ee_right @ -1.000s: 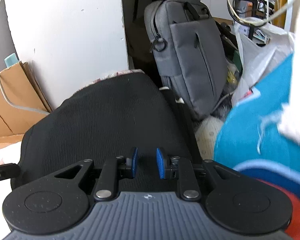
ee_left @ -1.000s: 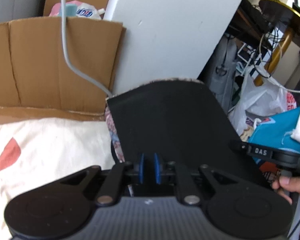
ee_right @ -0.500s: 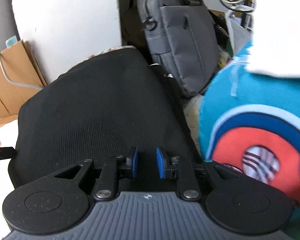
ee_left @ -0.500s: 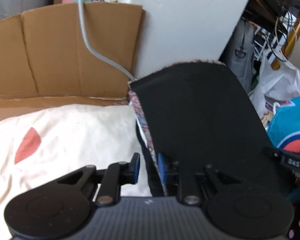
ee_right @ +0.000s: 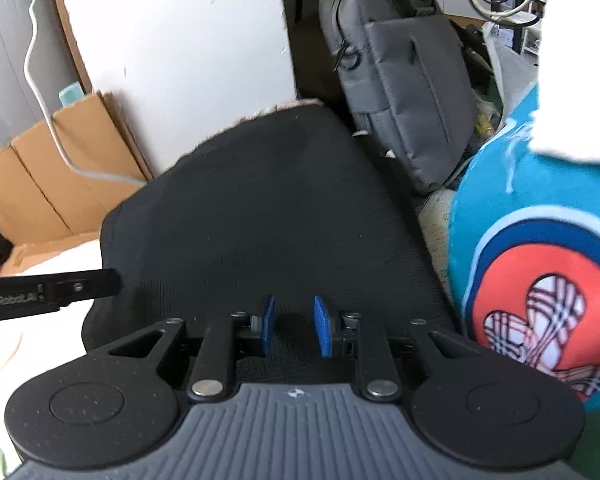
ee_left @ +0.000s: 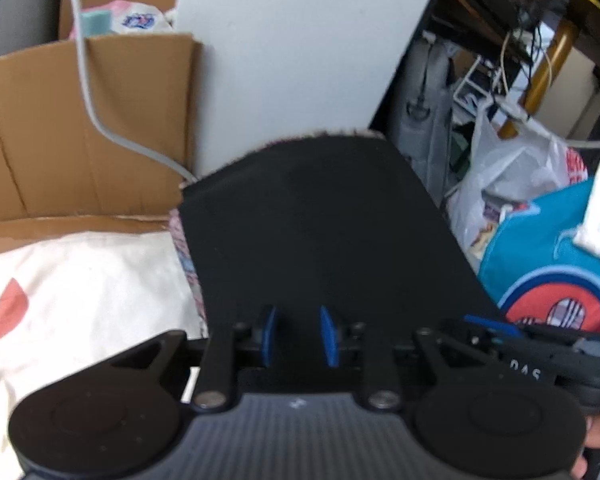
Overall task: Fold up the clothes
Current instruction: 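Press the placed black pants flat with both open grippers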
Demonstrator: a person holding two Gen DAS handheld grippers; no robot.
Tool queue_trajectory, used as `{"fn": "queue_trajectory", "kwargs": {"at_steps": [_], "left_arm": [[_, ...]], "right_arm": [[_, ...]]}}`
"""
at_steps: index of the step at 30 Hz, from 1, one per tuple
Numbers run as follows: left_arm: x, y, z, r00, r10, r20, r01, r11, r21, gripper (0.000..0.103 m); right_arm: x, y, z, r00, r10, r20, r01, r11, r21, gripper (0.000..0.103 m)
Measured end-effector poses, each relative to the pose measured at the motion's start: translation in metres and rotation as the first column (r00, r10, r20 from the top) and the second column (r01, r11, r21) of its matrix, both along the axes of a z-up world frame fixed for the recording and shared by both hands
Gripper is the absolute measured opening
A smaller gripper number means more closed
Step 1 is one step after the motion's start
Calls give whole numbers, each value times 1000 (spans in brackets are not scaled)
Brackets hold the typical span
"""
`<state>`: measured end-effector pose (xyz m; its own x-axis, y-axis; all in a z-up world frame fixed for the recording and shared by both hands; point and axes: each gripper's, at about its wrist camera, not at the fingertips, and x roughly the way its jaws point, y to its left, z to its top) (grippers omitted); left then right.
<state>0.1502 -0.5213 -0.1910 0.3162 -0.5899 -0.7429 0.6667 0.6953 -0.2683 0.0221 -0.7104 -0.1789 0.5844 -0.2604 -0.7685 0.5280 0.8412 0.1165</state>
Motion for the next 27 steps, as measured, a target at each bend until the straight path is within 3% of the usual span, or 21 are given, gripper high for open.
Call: {"fn": "queue_trajectory", "kwargs": {"at_steps": [5,10,16,22,27], "left_arm": [[5,6,-21,999,15,-31,-15,1000,23,29],[8,12,-20,998,21,-57,-19,999,36,29],[12,37,-10,988,105,-115,-96,992,87,41],[7,65,11,982,153,-110,-141,984,109,56],[-1,87,26,979,175,-107,-161,979,127,65]], "right_arm": [[-4,-4,-10,1000,-6,-2,6,1000,29,26],[-4,-5,-10,1000,-5,-8,5,999,32,26],[-14,-8,-2,997,-19,-76,26,996,87,26],[-25,-6,17,993,-33,-112,49,989,137,28],[-25,7,28,993,-11,-116,28,989,144,39]]}}
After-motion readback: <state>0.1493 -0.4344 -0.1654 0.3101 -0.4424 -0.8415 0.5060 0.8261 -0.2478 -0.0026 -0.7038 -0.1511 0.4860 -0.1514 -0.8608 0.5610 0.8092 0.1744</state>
